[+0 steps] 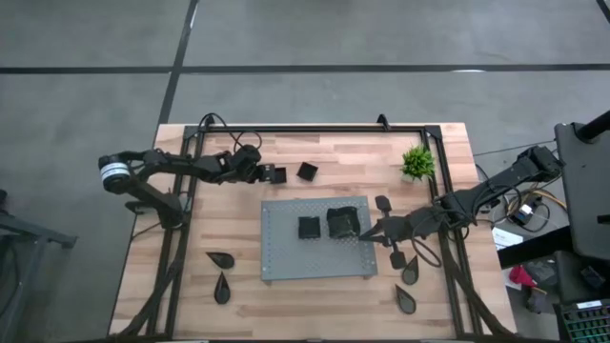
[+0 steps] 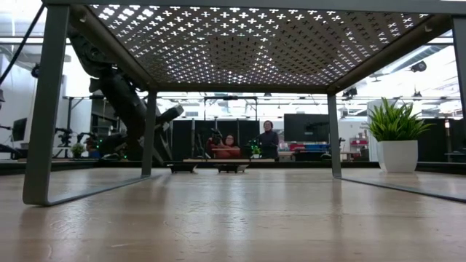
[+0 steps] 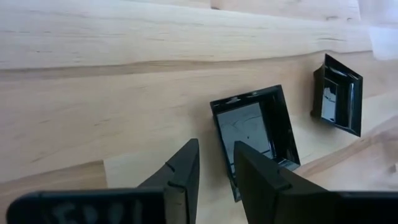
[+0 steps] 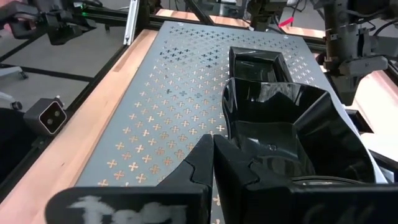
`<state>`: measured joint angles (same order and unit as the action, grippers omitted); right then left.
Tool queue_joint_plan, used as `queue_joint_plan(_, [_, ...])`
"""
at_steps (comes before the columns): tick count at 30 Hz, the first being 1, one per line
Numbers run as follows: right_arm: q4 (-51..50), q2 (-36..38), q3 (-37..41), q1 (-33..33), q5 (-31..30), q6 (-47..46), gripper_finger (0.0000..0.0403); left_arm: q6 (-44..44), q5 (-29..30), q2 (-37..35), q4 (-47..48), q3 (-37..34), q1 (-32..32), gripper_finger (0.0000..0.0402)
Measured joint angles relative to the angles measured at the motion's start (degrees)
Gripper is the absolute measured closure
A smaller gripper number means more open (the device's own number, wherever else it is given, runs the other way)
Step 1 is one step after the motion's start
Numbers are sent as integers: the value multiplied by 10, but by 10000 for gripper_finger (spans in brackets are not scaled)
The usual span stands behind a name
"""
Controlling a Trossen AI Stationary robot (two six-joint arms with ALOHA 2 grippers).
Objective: Pick & Place Mini shaped plates
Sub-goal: Stack the square plate on top of the square plate on the shelf
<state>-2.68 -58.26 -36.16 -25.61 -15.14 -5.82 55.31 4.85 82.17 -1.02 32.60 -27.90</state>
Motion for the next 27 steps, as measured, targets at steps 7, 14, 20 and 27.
queue_joint_plan(7, [0,0,0,0,0,0,394,2,2,0,0,0,0,310])
queue_joint_plan(14, [0,9,0,0,1,0,394,0,3,0,-10,0,0,311])
queue_joint_plan(20, [-1,24,0,0,2,0,394,1,4,0,-18,0,0,312])
queue_joint_plan(27, [-2,47,0,0,43,-2,394,1,4,5,-18,0,1,312])
